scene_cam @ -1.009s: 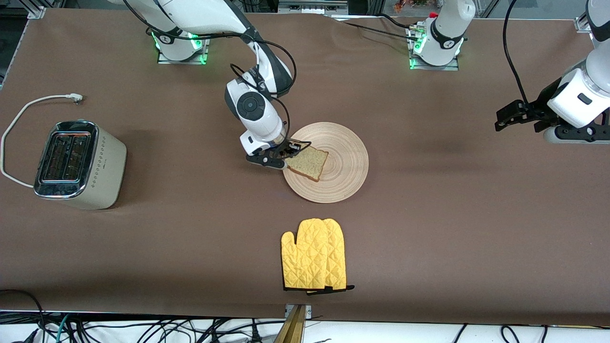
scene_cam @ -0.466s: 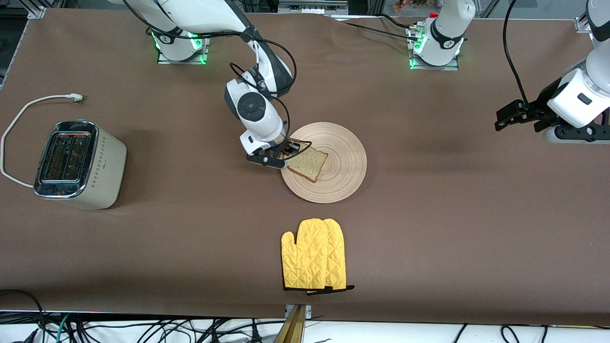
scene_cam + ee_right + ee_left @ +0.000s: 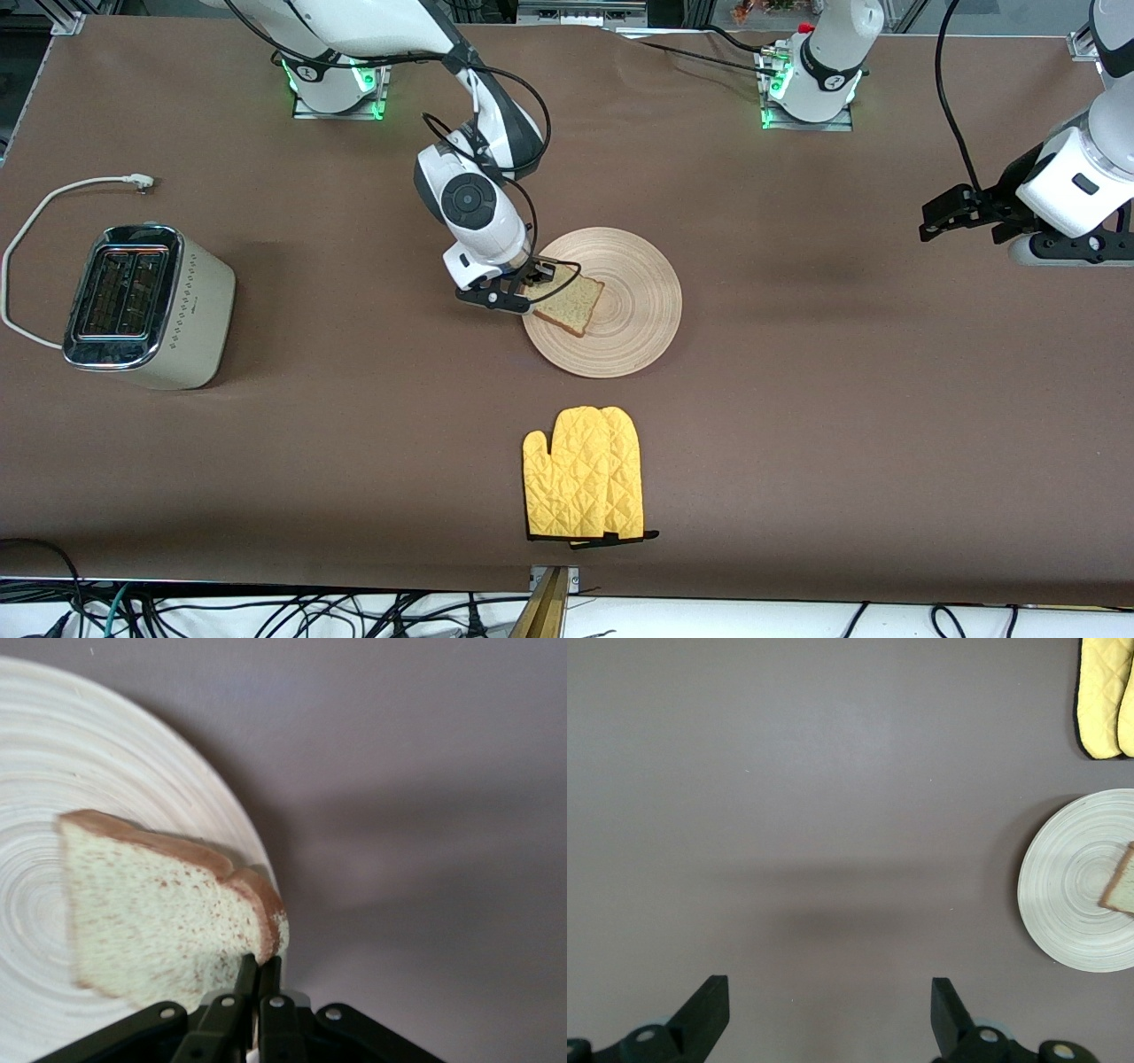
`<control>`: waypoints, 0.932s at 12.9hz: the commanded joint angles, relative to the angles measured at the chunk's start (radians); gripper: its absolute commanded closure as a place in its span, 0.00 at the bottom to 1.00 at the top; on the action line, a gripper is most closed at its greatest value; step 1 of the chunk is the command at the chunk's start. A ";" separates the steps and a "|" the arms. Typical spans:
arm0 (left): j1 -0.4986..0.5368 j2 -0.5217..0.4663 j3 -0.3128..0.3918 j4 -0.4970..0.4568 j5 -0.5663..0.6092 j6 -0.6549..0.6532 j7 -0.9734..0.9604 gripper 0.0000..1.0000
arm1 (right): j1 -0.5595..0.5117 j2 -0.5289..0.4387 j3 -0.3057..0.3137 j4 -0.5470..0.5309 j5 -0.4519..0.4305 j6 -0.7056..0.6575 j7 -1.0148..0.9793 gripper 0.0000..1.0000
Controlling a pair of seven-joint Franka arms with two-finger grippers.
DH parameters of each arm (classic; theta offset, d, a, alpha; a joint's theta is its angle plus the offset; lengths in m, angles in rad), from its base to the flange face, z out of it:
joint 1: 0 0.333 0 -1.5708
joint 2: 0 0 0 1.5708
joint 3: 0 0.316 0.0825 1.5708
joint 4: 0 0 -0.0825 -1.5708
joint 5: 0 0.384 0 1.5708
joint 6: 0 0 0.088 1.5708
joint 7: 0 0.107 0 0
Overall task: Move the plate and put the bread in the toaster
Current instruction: 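Close the right gripper on the bread crust and lift it, then carry the bread with the right gripper above the toaster slot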
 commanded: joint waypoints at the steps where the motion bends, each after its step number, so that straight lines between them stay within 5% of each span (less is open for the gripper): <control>1: -0.008 -0.005 0.005 0.008 0.019 -0.015 -0.010 0.00 | -0.008 -0.018 -0.027 0.168 -0.059 -0.251 -0.034 1.00; 4: -0.008 -0.005 0.005 0.008 0.019 -0.015 -0.010 0.00 | -0.010 -0.020 -0.111 0.309 -0.087 -0.475 -0.155 1.00; 7: -0.010 -0.005 0.004 0.010 0.019 -0.015 -0.010 0.00 | -0.010 -0.020 -0.260 0.392 -0.088 -0.661 -0.395 1.00; 12: -0.008 -0.005 0.004 0.010 0.019 -0.018 -0.011 0.00 | 0.000 -0.026 -0.482 0.424 -0.208 -0.721 -0.834 1.00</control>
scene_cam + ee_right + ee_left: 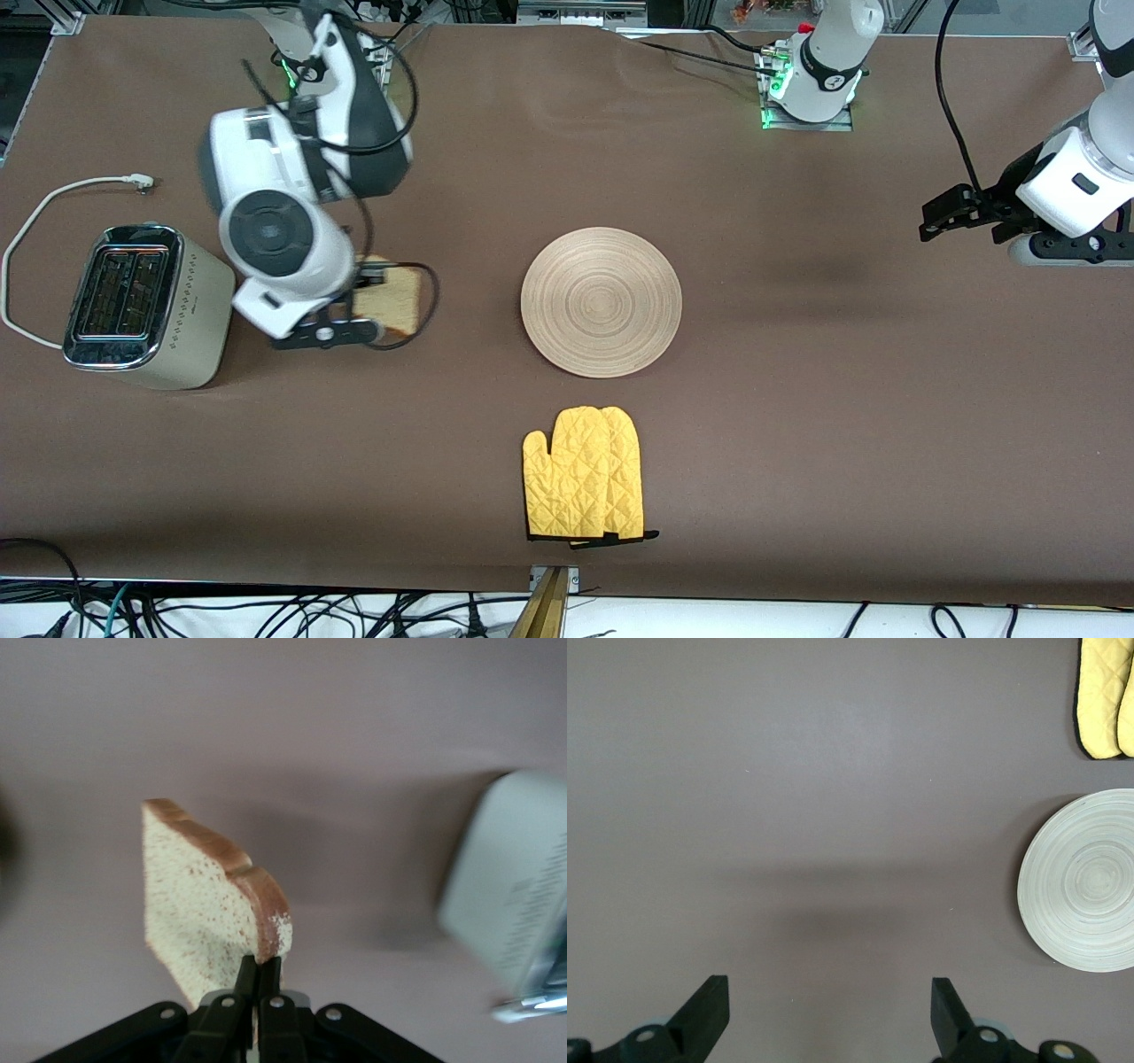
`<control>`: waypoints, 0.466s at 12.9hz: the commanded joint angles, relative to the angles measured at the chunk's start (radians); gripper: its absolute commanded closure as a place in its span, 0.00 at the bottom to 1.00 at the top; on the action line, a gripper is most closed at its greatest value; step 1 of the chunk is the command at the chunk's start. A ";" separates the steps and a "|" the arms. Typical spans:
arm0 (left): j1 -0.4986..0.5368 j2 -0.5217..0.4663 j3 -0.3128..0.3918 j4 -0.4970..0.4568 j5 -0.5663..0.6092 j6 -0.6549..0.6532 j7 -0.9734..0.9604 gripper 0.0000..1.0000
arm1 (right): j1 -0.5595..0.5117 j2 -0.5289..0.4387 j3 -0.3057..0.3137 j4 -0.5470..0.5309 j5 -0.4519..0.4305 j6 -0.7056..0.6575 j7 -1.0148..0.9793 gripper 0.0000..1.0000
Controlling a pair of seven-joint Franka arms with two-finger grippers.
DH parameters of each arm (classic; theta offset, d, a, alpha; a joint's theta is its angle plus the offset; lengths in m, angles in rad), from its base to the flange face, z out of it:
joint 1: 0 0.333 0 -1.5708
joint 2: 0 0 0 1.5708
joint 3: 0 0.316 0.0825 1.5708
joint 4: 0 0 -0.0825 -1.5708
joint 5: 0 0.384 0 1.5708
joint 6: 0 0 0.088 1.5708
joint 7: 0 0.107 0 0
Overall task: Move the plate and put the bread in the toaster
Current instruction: 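Carry the bread with the right gripper above the toaster slot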
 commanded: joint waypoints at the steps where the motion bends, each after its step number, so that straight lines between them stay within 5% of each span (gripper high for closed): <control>1: -0.009 -0.005 0.004 0.009 0.019 -0.019 -0.010 0.00 | -0.002 -0.002 -0.040 0.031 -0.105 -0.023 -0.179 1.00; 6: -0.008 -0.005 0.004 0.009 0.019 -0.021 -0.010 0.00 | -0.177 -0.074 0.021 -0.041 -0.437 -0.019 -0.440 1.00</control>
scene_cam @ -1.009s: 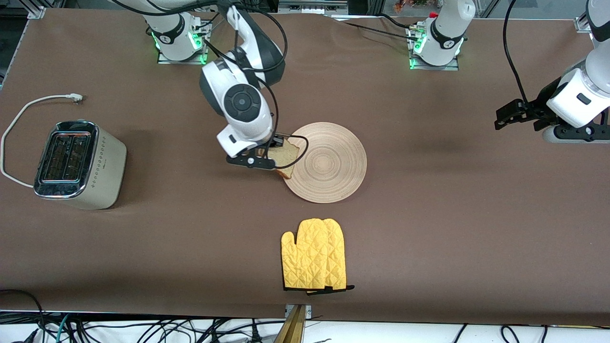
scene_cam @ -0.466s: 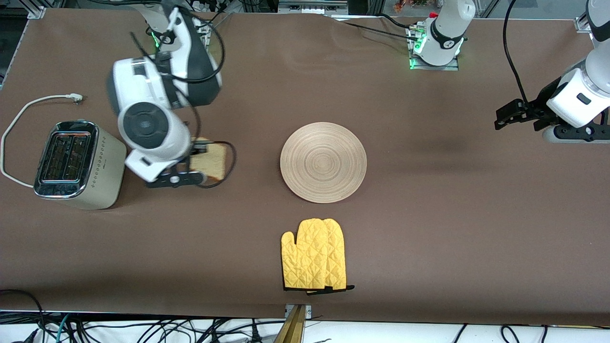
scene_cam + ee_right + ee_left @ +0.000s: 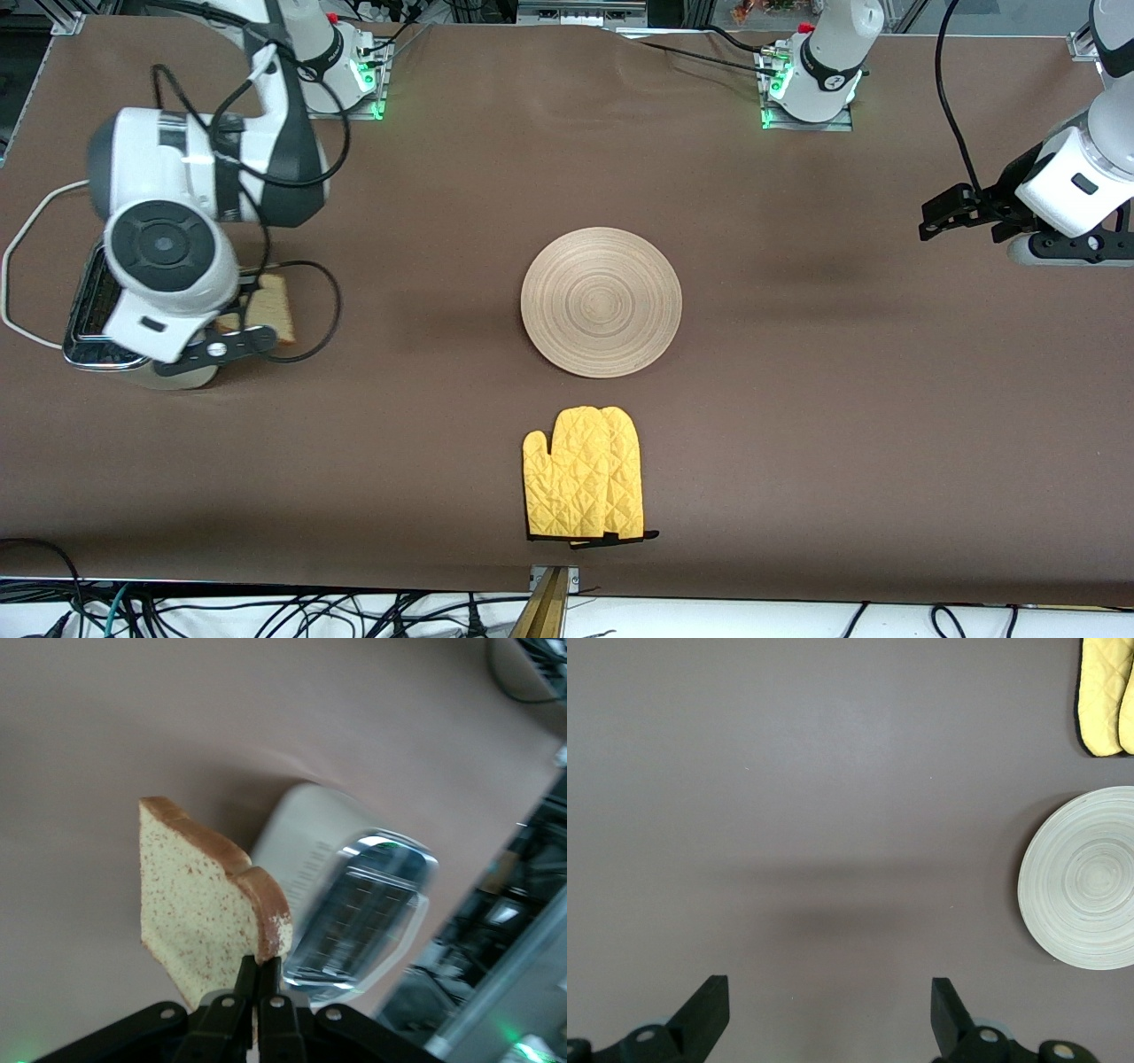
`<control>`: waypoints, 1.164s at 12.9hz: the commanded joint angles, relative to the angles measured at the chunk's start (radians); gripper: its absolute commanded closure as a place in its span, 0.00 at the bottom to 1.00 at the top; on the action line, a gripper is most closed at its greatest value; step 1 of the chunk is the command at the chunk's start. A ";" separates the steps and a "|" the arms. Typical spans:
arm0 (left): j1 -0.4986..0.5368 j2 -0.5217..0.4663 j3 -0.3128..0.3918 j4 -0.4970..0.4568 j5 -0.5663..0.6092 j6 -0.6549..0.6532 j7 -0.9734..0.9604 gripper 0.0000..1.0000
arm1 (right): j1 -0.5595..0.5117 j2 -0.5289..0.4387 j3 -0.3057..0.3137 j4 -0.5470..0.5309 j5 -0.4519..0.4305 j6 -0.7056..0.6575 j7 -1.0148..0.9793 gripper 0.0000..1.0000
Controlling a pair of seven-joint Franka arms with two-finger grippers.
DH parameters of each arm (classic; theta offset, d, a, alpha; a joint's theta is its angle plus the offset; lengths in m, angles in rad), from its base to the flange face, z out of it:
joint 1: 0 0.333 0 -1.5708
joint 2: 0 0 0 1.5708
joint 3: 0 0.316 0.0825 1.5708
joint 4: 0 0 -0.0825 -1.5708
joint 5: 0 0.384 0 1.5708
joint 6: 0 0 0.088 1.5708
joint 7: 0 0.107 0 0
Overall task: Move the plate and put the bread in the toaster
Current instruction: 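Carry the bread with the right gripper above the toaster slot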
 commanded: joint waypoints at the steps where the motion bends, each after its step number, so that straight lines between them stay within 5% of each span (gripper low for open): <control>1: -0.008 -0.005 0.004 0.009 0.019 -0.017 -0.010 0.00 | -0.101 -0.085 0.080 -0.085 -0.168 -0.007 -0.075 1.00; 8: -0.008 -0.005 0.004 0.009 0.019 -0.021 -0.010 0.00 | -0.202 -0.140 0.093 -0.221 -0.285 0.019 -0.052 1.00; 15: -0.008 -0.005 0.004 0.009 0.019 -0.024 -0.010 0.00 | -0.259 -0.125 0.091 -0.263 -0.299 0.085 -0.039 1.00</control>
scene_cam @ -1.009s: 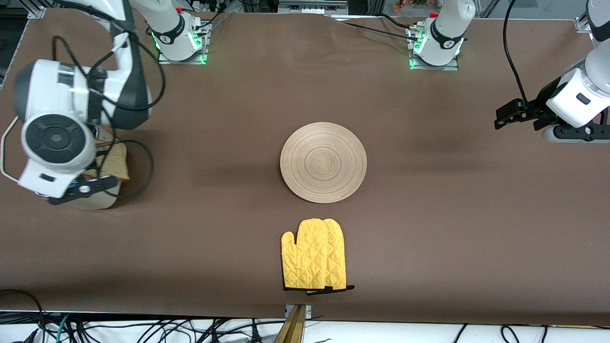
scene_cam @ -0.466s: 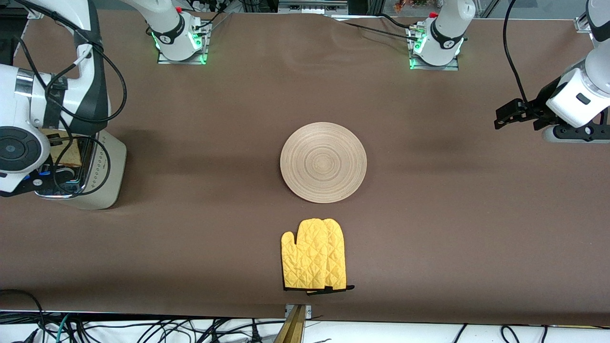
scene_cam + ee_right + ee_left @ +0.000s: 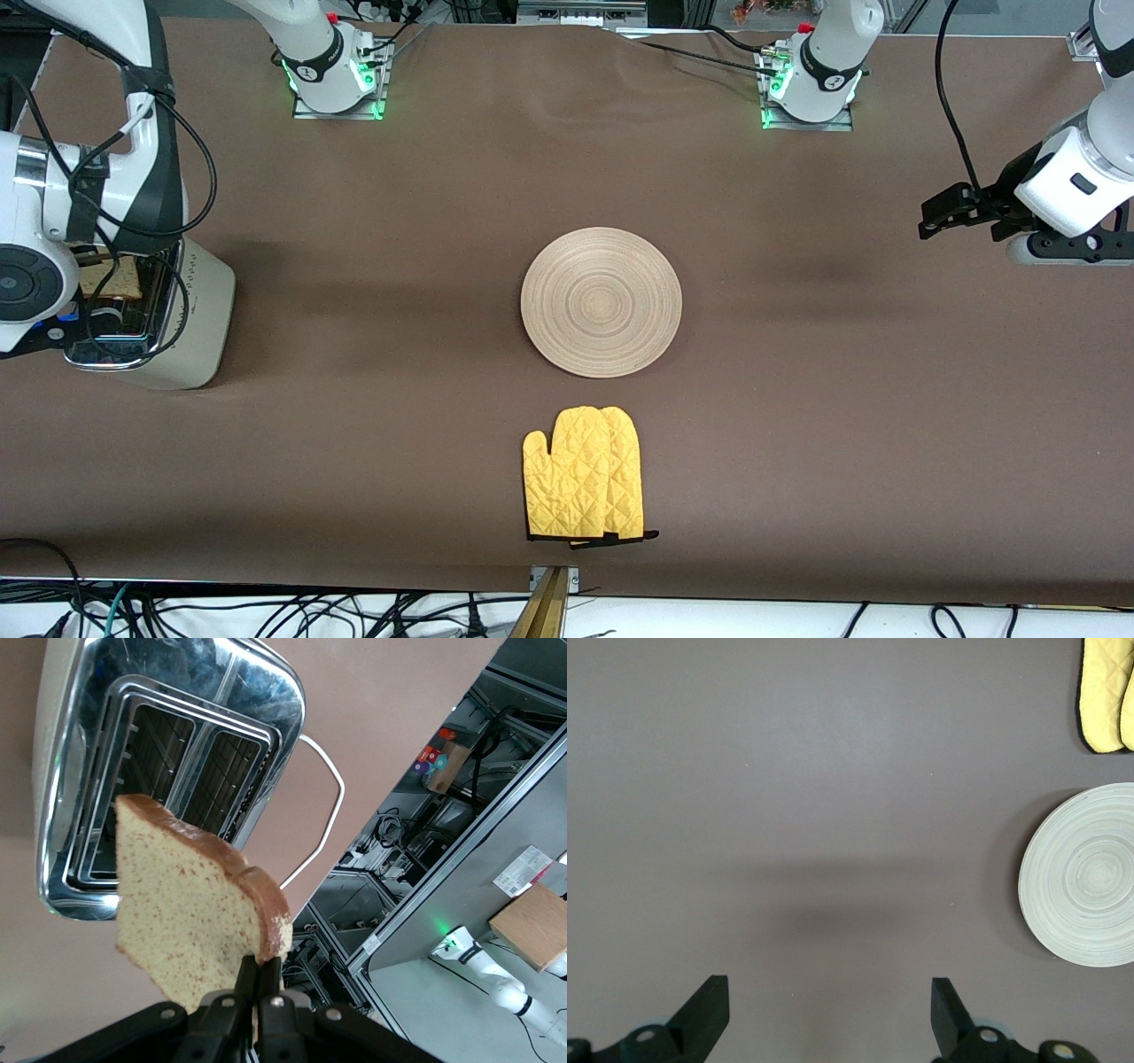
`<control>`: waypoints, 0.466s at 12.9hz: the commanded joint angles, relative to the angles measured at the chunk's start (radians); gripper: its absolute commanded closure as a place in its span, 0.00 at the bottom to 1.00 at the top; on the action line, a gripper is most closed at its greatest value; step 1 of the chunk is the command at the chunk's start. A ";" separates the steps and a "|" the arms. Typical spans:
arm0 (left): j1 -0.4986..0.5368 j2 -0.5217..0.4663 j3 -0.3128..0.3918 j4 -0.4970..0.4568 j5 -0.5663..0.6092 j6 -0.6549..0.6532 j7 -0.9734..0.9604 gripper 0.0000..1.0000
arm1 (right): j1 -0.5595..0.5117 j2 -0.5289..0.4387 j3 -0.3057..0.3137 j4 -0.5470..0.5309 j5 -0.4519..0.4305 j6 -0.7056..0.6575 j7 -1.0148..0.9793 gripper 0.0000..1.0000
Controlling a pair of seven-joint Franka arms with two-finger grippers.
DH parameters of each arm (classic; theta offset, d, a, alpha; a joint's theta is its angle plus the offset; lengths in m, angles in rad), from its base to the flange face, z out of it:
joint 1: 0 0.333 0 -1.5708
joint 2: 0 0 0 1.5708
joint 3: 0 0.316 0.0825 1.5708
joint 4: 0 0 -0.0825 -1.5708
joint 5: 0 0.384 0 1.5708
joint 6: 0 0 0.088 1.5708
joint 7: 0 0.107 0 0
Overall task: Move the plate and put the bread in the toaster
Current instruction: 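Carry the bread with the right gripper above the toaster slot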
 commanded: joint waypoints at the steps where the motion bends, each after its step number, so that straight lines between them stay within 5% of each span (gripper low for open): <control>1: -0.008 -0.005 0.004 0.009 0.019 -0.017 -0.010 0.00 | -0.019 -0.020 0.023 -0.031 -0.024 0.033 0.020 1.00; 6: -0.008 -0.005 0.004 0.009 0.019 -0.017 -0.010 0.00 | -0.032 -0.005 0.025 -0.050 -0.024 0.091 0.048 1.00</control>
